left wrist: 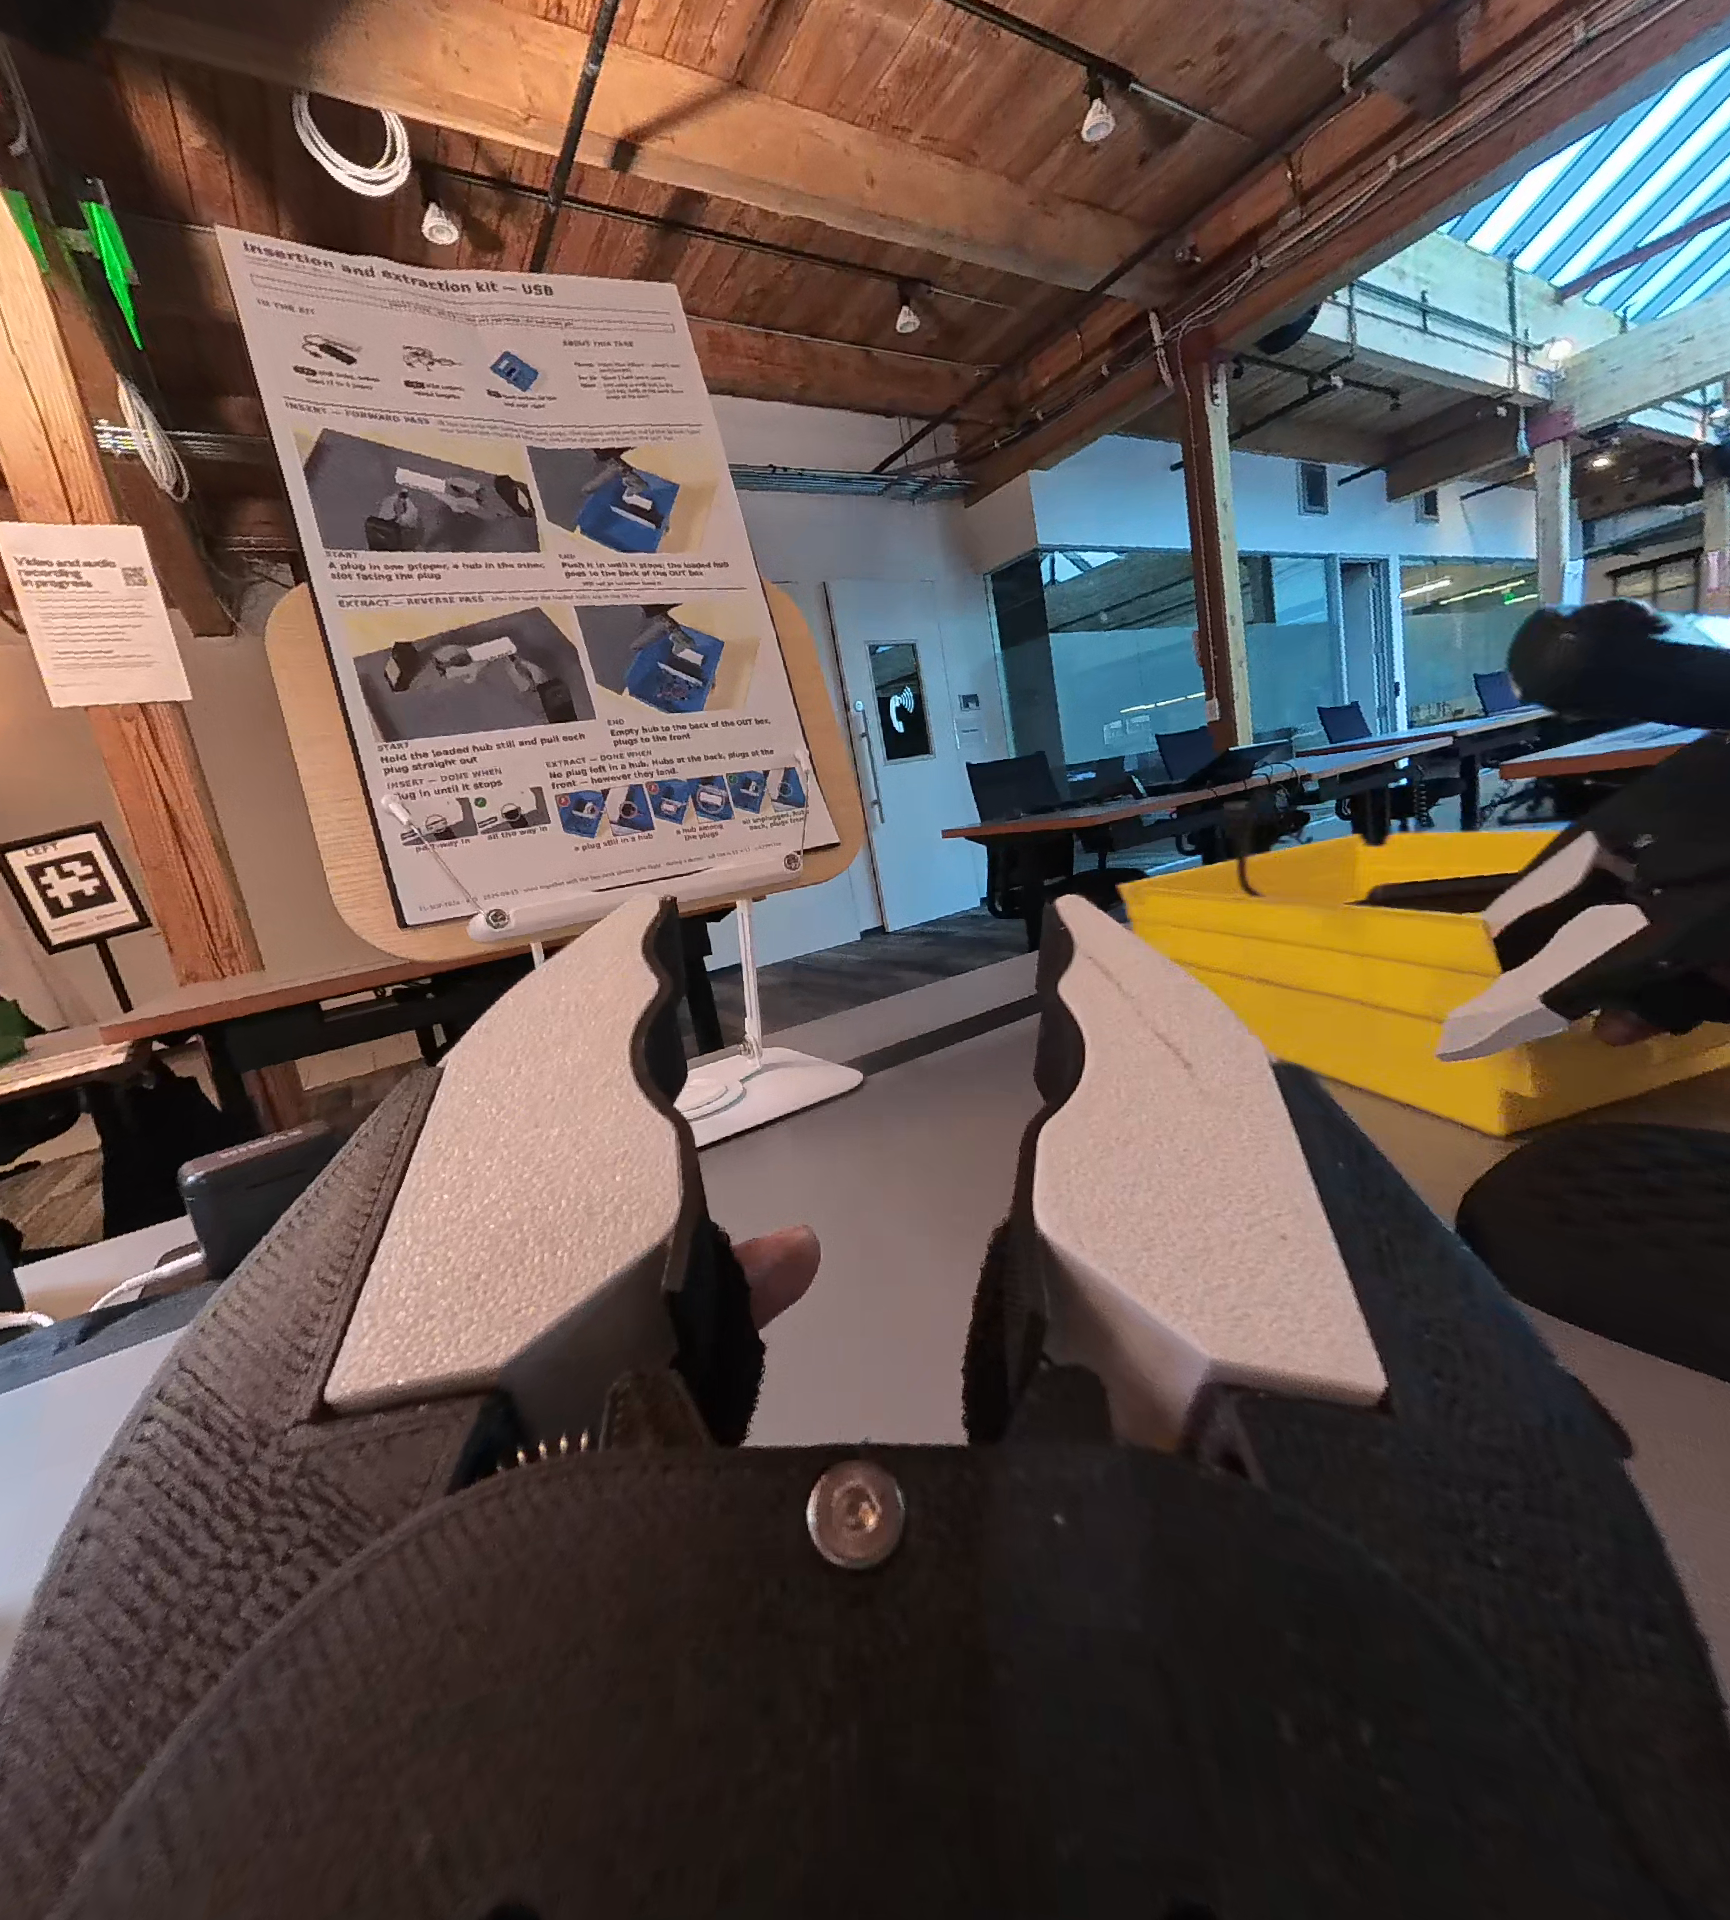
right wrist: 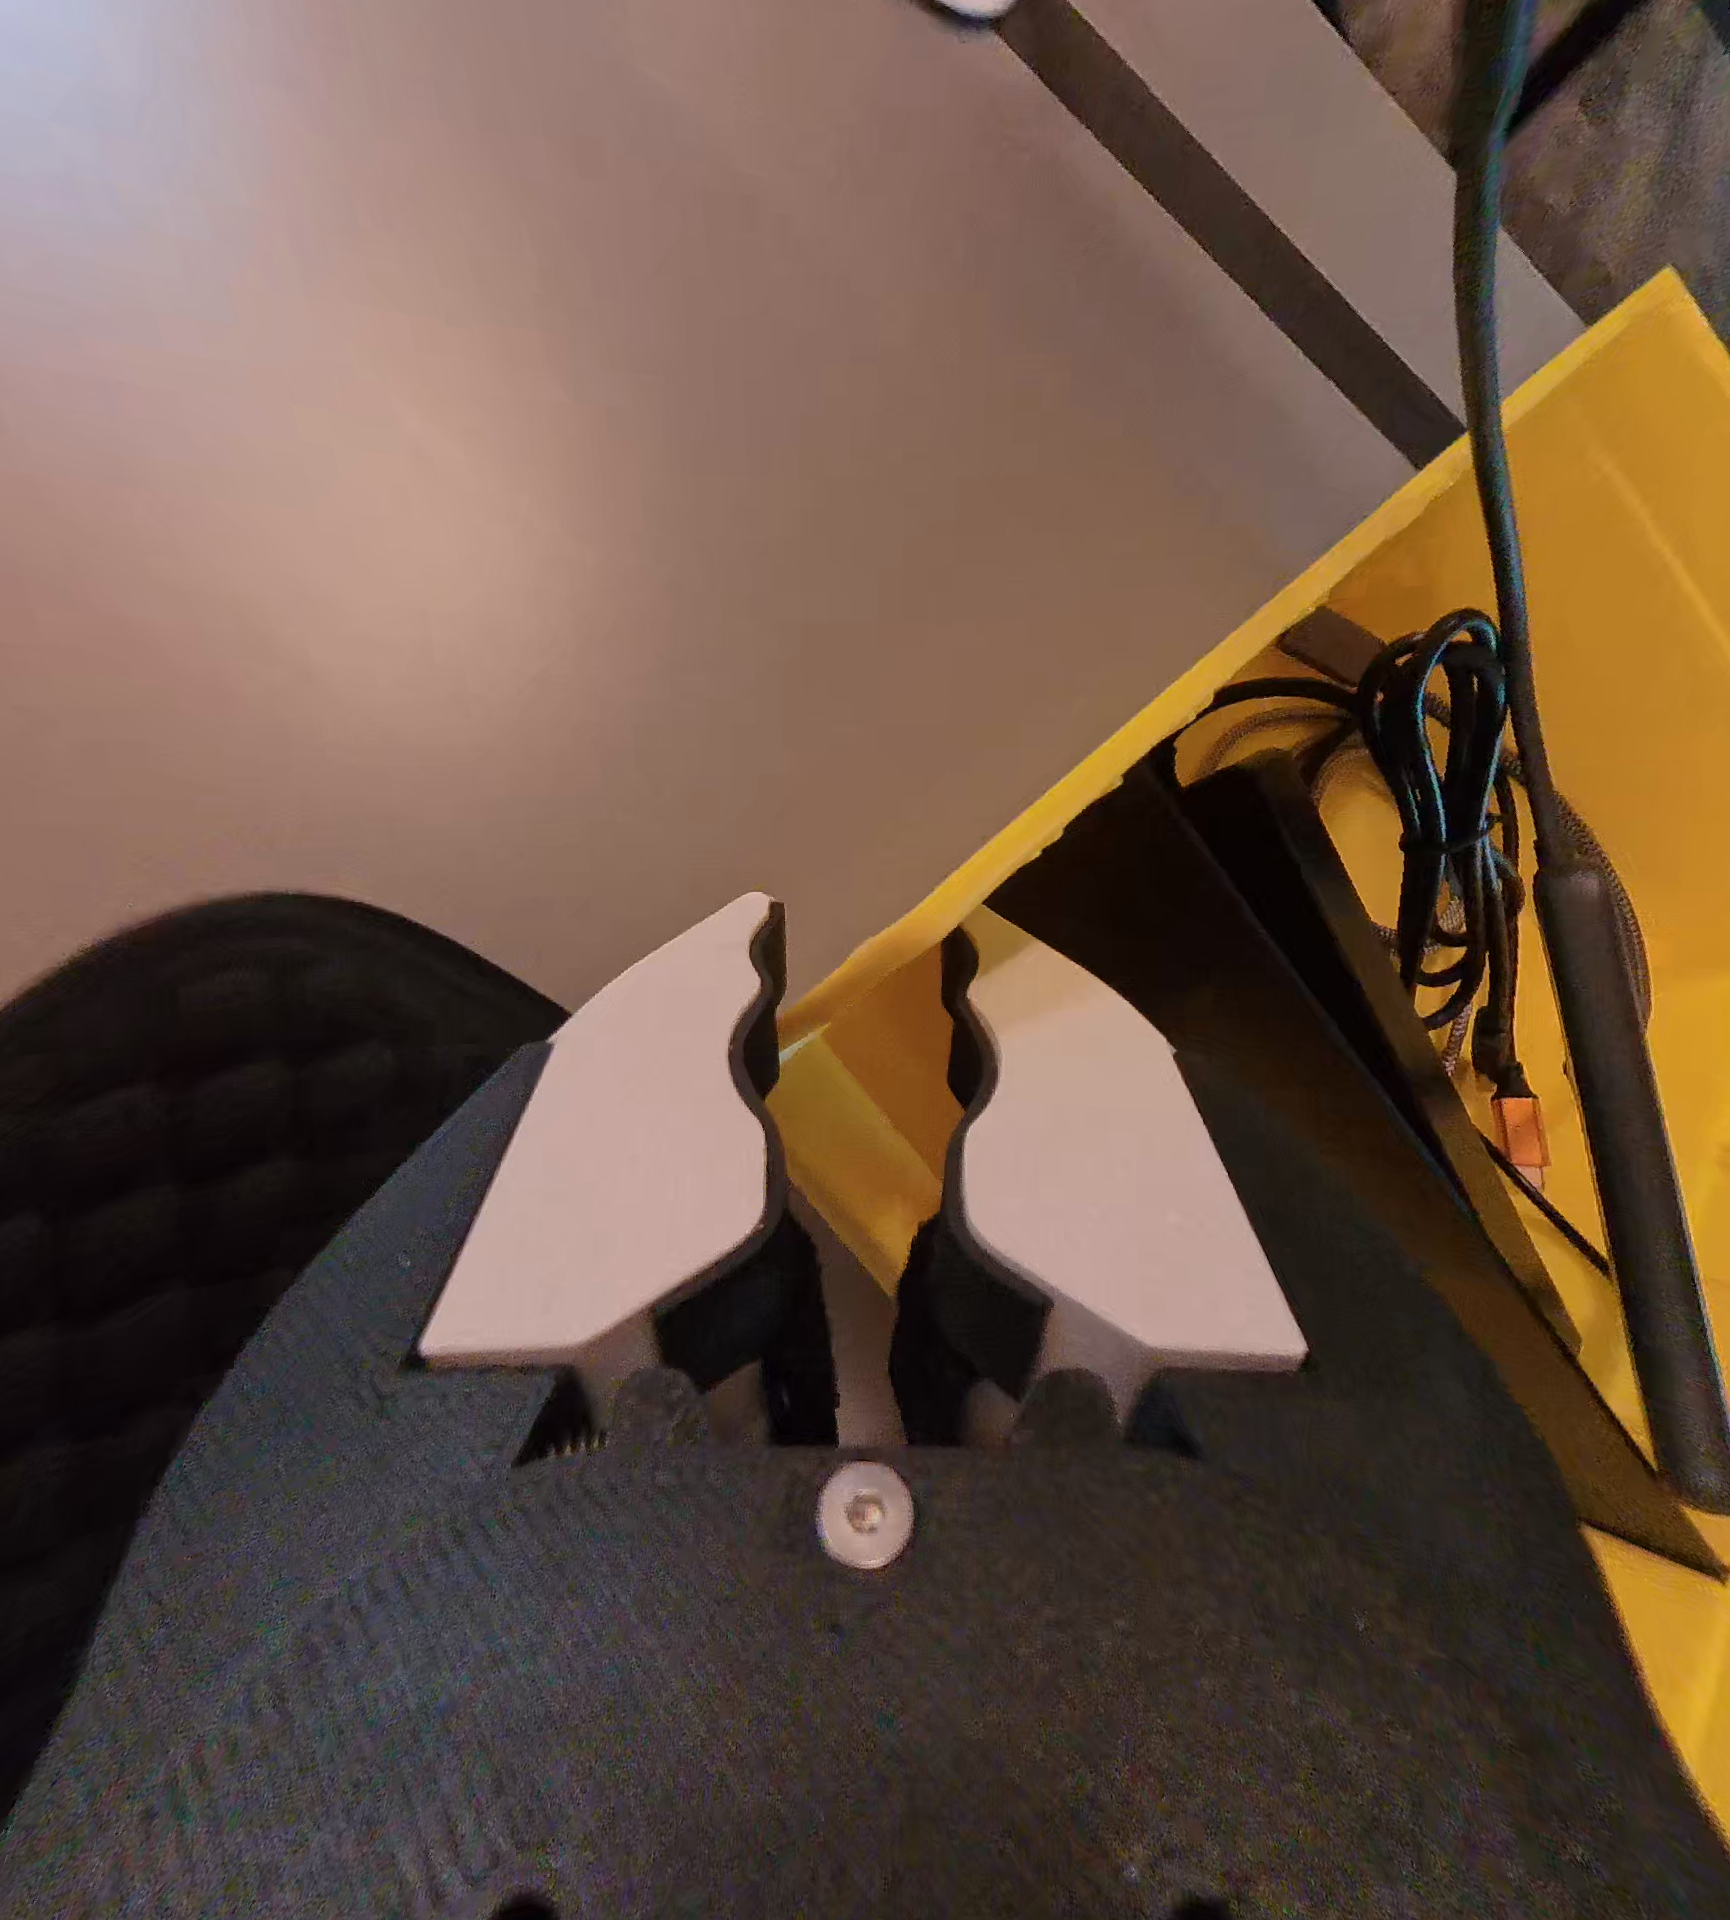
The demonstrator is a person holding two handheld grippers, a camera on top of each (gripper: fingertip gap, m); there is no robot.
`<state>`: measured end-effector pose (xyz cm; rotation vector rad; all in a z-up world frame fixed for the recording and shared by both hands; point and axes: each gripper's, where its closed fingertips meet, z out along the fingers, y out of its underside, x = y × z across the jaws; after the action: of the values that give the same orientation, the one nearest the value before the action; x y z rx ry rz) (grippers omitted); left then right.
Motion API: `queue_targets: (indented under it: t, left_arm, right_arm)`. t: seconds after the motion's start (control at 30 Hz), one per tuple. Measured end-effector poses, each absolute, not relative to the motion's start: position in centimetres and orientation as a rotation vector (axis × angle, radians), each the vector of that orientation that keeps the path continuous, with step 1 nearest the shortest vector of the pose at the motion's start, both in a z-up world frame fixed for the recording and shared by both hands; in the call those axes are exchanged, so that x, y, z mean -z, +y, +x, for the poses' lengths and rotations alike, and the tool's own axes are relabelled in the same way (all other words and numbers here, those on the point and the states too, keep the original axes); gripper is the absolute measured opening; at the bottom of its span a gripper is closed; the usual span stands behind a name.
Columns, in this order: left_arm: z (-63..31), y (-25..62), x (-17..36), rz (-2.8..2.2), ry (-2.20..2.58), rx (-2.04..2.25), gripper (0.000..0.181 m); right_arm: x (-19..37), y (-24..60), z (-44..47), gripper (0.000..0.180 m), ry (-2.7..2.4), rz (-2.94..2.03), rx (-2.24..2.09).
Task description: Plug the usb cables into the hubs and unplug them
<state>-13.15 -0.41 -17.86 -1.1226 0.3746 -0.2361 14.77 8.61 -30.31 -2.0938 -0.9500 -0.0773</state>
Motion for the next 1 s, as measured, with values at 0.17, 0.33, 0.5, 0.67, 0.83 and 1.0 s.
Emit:
queue_targets:
  t: [0.17, 0.33, 0.5, 0.67, 0.83, 1.0]
  left_arm:
    - [-13.5, -0.5, 17.9, -1.143, 0.351, 0.258, 0.053]
    - [-13.8, -1.0, 17.2, -1.121, 0.337, 0.275, 0.041]
    - [-14.5, -2.7, 14.6, -1.098, 0.416, 0.271, 0.041]
    - [-19.6, -6.5, 9.0, -0.977, 0.345, 0.266, 0.041]
    - [-27.5, -9.1, 7.1, -1.033, 0.239, 0.078, 0.041]
    - [-36.0, -10.7, 9.5, -1.248, 0.127, -0.127, 0.045]
  right_arm:
    - [30.3, 8.7, 8.9, 0.028, -1.021, -2.081, 0.030]
    - [30.2, 7.9, 1.9, 0.029, -1.094, -2.036, -0.033]
    - [30.1, 6.5, -4.8, 0.030, -1.178, -1.940, -0.090]
    - [30.0, 5.5, -10.6, 0.031, -1.292, -1.829, -0.095]
    - [30.0, 4.6, -15.1, 0.031, -1.416, -1.764, -0.117]
    - [30.0, 4.4, -18.7, 0.032, -1.485, -1.709, -0.141]
